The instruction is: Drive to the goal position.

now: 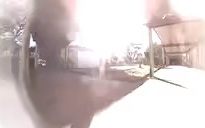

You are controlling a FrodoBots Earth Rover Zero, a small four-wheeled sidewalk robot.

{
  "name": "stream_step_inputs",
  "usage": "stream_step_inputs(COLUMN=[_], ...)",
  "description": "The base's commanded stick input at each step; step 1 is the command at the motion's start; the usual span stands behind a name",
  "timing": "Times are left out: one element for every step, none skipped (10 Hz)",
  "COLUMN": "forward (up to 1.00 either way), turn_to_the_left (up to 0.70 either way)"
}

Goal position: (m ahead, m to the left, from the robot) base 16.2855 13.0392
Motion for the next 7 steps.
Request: stream_step_inputs(forward=[1.0, 1.0, 1.0, 1.0, 1.0, 1.0, 1.0], turn_to_the_left=[0.41, 0.41, 0.41, 0.41, 0.37, 0.41, 0.41])
